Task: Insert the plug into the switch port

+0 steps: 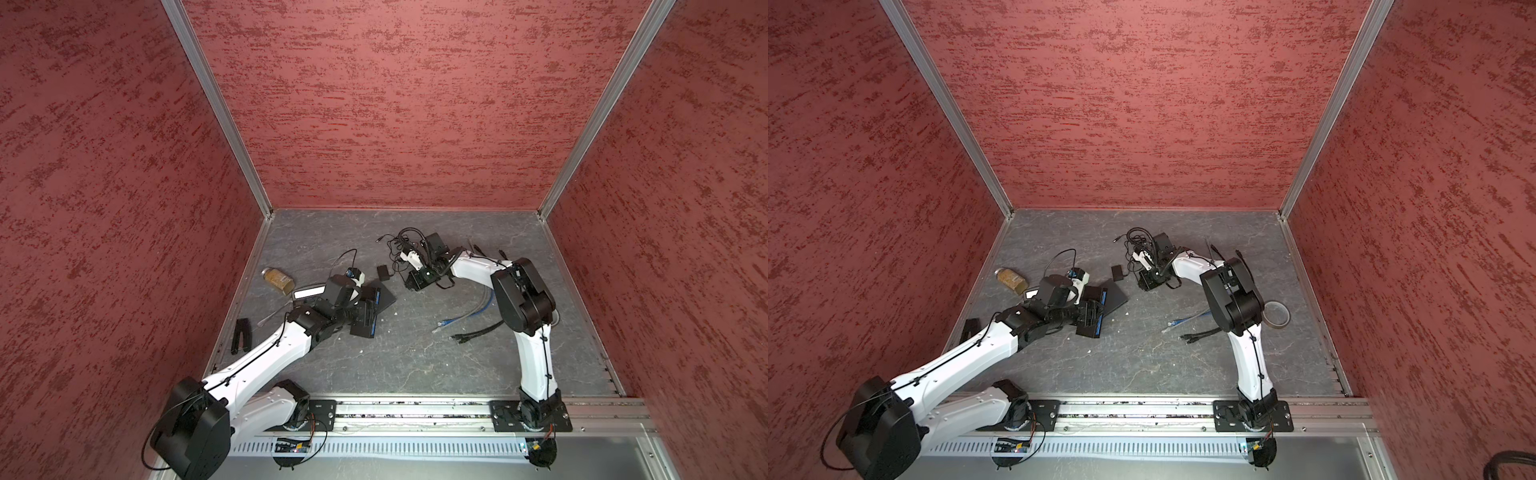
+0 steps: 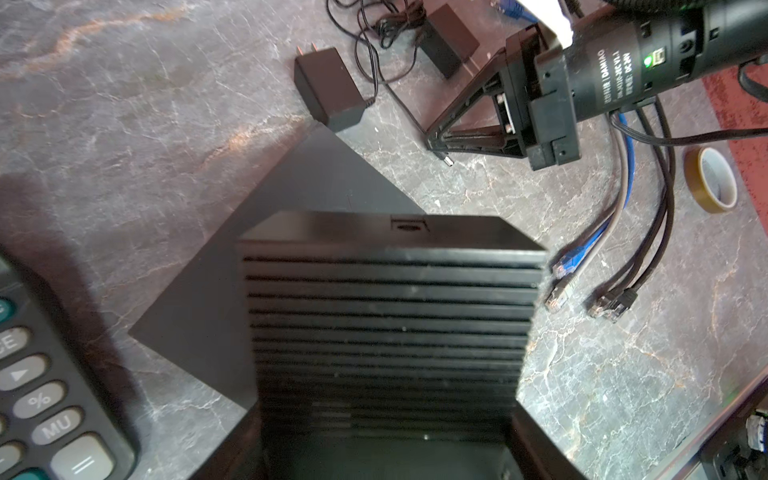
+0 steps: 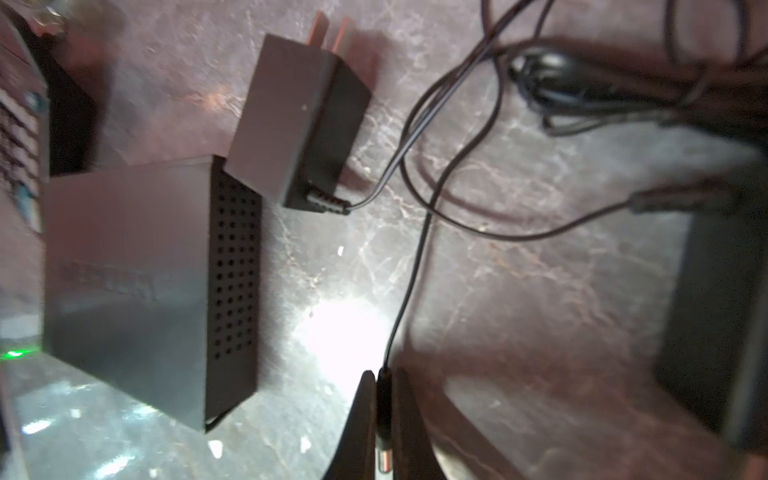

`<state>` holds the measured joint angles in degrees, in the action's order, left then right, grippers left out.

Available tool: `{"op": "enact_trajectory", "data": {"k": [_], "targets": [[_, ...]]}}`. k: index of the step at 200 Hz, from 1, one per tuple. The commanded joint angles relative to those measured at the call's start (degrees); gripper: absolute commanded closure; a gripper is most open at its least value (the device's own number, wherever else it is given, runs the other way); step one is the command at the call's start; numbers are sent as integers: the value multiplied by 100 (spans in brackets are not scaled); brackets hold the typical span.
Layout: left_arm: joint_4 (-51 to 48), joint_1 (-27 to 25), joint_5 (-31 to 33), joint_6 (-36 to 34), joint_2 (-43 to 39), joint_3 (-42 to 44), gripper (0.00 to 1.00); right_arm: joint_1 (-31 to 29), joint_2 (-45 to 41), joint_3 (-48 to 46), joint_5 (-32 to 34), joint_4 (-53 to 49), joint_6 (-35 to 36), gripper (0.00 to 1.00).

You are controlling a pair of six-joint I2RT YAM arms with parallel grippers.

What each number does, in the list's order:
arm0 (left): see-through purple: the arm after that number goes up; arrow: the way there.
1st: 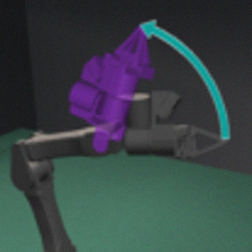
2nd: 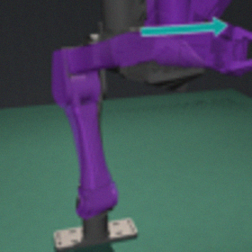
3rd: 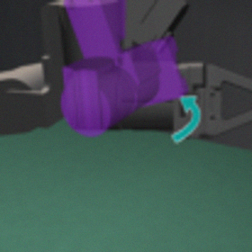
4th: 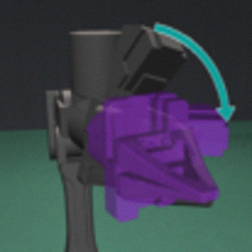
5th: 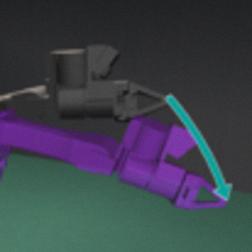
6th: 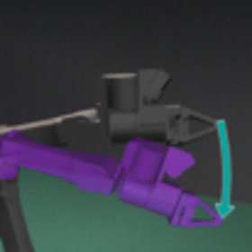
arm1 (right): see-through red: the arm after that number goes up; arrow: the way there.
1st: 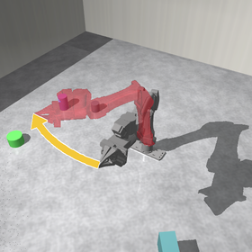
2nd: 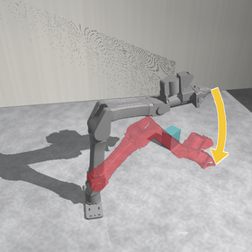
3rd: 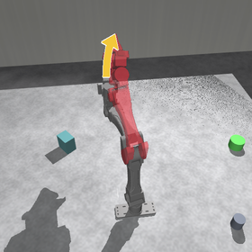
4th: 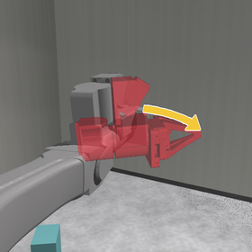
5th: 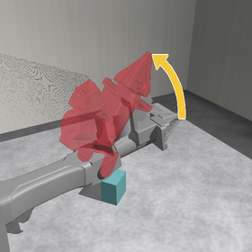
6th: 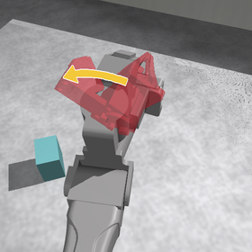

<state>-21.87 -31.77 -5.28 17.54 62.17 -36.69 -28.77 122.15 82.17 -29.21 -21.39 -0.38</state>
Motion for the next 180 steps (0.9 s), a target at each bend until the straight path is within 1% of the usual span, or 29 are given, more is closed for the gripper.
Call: {"op": "enact_trajectory", "data": {"k": [1, 21, 43, 74, 110, 129, 149, 167, 180], "targets": [[172, -98, 102, -86, 22, -163, 48, 3, -449, -318, -473, 1175, -1058, 96], [209, -176, 139, -84, 56, -155, 48, 3, -743, -650, -183, 1627, -1477, 97], [251, -223, 186, -60, 67, -146, 48, 3, -1063, -963, 562, 1701, -1741, 98], [260, -258, 228, -56, 102, -146, 48, 4, -1373, -1292, 1497, 1293, -1894, 99], [288, -285, 290, -57, 145, -138, 48, 3, -1462, -1554, 2059, 753, -1861, 99], [323, -286, 300, -49, 168, -111, 48, 7, -1389, -1614, 2188, 532, -1816, 99], [343, -279, 294, -49, 199, -102, 48, 5, -1309, -1664, 2132, 408, -1784, 99], [339, -286, 291, -58, 221, -116, 48, 0, -1280, -1666, 2027, 261, -1781, 95], [336, -286, 291, -66, 212, -111, 48, -11, -1255, -1605, 2087, 43, -1742, 92]]}}
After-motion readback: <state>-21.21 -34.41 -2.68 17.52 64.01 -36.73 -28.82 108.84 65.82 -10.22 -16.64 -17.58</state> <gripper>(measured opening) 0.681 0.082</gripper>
